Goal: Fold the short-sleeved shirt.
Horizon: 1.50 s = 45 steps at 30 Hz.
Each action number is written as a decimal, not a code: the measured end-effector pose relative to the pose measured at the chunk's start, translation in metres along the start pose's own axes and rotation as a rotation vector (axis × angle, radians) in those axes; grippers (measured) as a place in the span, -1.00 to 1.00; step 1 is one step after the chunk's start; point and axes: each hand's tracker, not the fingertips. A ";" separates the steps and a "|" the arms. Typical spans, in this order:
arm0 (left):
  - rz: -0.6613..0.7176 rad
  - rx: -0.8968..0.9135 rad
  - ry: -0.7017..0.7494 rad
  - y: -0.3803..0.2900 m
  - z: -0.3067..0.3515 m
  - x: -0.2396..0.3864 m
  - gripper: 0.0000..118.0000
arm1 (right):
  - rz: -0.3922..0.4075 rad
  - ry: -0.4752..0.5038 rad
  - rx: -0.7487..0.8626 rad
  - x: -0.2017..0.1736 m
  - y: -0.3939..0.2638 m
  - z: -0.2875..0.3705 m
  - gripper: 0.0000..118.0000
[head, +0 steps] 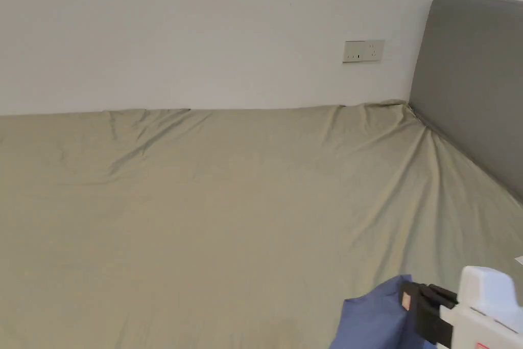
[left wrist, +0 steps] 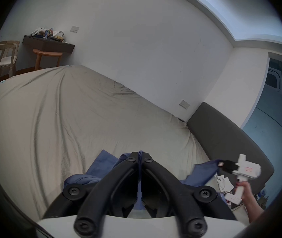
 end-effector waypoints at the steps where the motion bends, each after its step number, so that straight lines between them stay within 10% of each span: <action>1: -0.004 0.021 0.002 0.001 0.005 0.002 -0.98 | -0.004 0.006 0.088 -0.009 0.009 0.032 -0.95; 8: -0.064 0.228 0.086 0.034 0.048 0.013 -0.98 | 0.234 -0.271 0.579 -0.052 0.062 0.164 -0.95; 12: -0.138 0.266 0.075 0.074 0.037 0.040 -0.98 | 0.136 -0.156 0.625 -0.039 0.108 0.160 -0.95; 22: -0.308 0.271 0.034 0.210 -0.117 0.145 -0.98 | -0.015 -0.221 0.526 -0.005 0.259 0.015 -0.96; 38: -0.513 0.412 0.105 0.342 -0.222 0.251 -0.99 | 0.179 -0.413 0.675 -0.049 0.453 -0.040 -0.96; 45: -0.503 0.409 0.156 0.363 -0.242 0.258 -0.99 | 0.146 -0.383 0.667 -0.059 0.473 -0.060 -0.96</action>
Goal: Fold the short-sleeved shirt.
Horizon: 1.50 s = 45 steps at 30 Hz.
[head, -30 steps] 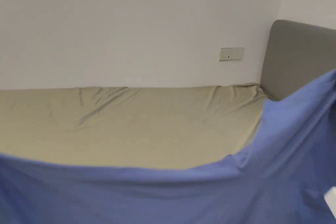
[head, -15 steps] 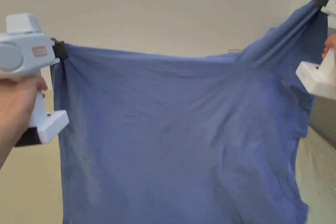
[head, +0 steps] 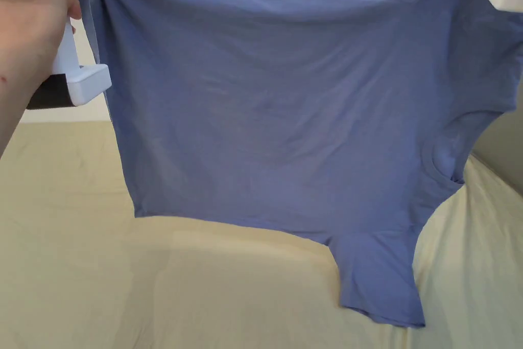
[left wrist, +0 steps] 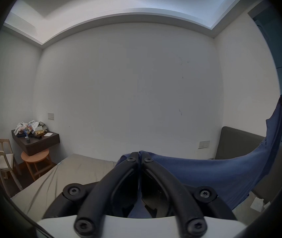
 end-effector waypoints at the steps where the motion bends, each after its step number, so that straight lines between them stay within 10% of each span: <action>1: 0.032 -0.005 -0.006 -0.001 -0.002 -0.005 -0.99 | 0.014 -0.010 -0.006 -0.004 -0.004 -0.004 -0.96; 16: 0.095 -0.329 -0.054 -0.195 0.013 -0.031 -0.99 | -0.064 0.157 -0.326 0.044 -0.201 0.064 -0.96; 29: 0.231 -0.316 -0.155 -0.262 0.219 -0.078 -0.99 | -0.219 0.160 -0.405 0.137 -0.240 0.309 -0.96; 45: 0.087 -0.724 -0.078 -0.419 0.378 -0.113 -0.99 | -0.044 0.097 -0.938 0.182 -0.383 0.495 -0.96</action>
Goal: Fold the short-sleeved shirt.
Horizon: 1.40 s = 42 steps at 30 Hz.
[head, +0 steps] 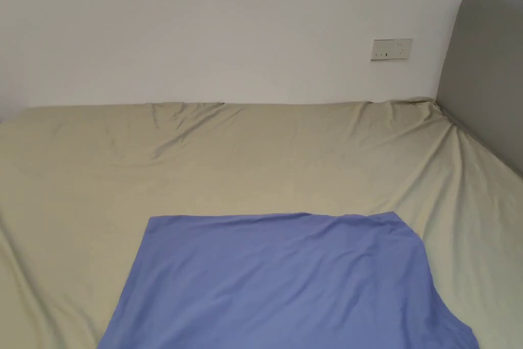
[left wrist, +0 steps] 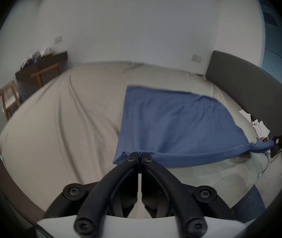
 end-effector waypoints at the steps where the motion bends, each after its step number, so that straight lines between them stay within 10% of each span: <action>1: 0.029 -0.030 -0.008 -0.007 -0.006 -0.004 -0.99 | 0.004 0.000 -0.048 0.002 -0.009 -0.010 -0.96; 14: -0.037 -0.243 0.002 -0.049 -0.050 -0.016 -0.79 | 0.075 -0.007 -0.318 0.024 -0.064 -0.076 -0.93; 16: -0.040 -0.266 0.018 -0.050 -0.053 -0.017 -0.02 | 0.064 0.009 -0.329 0.025 -0.062 -0.077 -0.46; 18: -0.041 -0.256 0.047 -0.051 -0.047 -0.019 1.00 | 0.094 -0.030 -0.304 0.023 -0.054 -0.067 0.65; 19: -0.043 -0.215 0.090 -0.049 -0.040 -0.021 1.00 | 0.121 -0.023 -0.238 0.022 -0.048 -0.057 1.00; 27: 0.152 0.228 0.021 -0.014 0.105 -0.032 1.00 | -0.148 0.109 0.185 0.026 0.012 0.053 1.00; 28: 0.205 0.220 -0.036 -0.016 0.117 -0.036 0.98 | -0.175 0.128 0.191 0.016 0.016 0.064 0.98; 29: 0.240 0.218 -0.085 -0.018 0.123 -0.040 0.65 | -0.201 0.145 0.197 0.016 0.016 0.068 0.54; 31: 0.249 0.223 -0.092 -0.023 0.126 -0.043 -0.69 | -0.220 0.133 0.208 0.013 0.013 0.069 -0.81; 32: 0.241 0.210 -0.063 -0.025 0.124 -0.041 -0.97 | -0.247 0.104 0.194 0.012 0.010 0.066 -0.99; 40: 0.104 0.037 -0.124 -0.031 0.064 -0.039 -1.00 | -0.200 0.116 0.191 0.002 0.010 0.064 -1.00; 42: 0.015 -0.043 -0.150 -0.024 0.035 -0.038 -0.35 | -0.200 0.110 0.173 0.001 0.010 0.062 -1.00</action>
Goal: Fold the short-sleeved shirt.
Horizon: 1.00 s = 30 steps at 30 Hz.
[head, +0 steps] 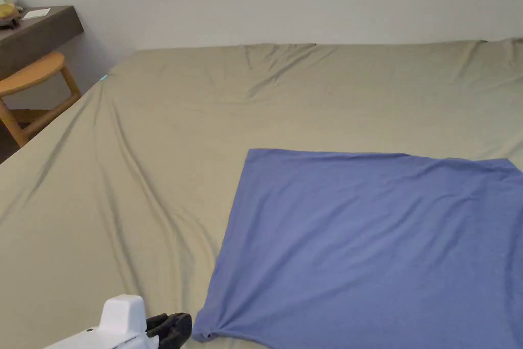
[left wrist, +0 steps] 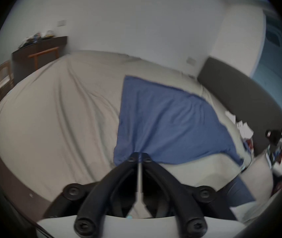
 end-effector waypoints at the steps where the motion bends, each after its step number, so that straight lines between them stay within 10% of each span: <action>1: -0.038 -0.073 0.012 0.003 -0.019 -0.002 0.49 | -0.001 -0.010 0.003 0.000 -0.001 0.000 -1.00; 2: -0.059 -0.113 0.023 0.004 -0.032 -0.002 1.00 | 0.002 -0.013 -0.003 -0.002 0.000 0.001 -1.00; 7: -0.136 -0.212 0.042 -0.009 -0.081 -0.003 0.82 | 0.003 -0.033 -0.033 0.002 -0.002 -0.004 -1.00; 16: -0.157 -0.227 0.031 -0.022 -0.115 -0.014 0.11 | 0.026 -0.059 -0.071 -0.008 -0.006 -0.011 -1.00; 22: -0.116 -0.179 0.003 -0.012 -0.096 -0.008 -0.77 | 0.027 -0.081 -0.126 -0.002 -0.019 -0.024 -1.00; 30: -0.014 -0.071 -0.016 -0.004 -0.074 0.006 -0.87 | 0.068 -0.135 -0.208 0.024 -0.040 -0.064 -1.00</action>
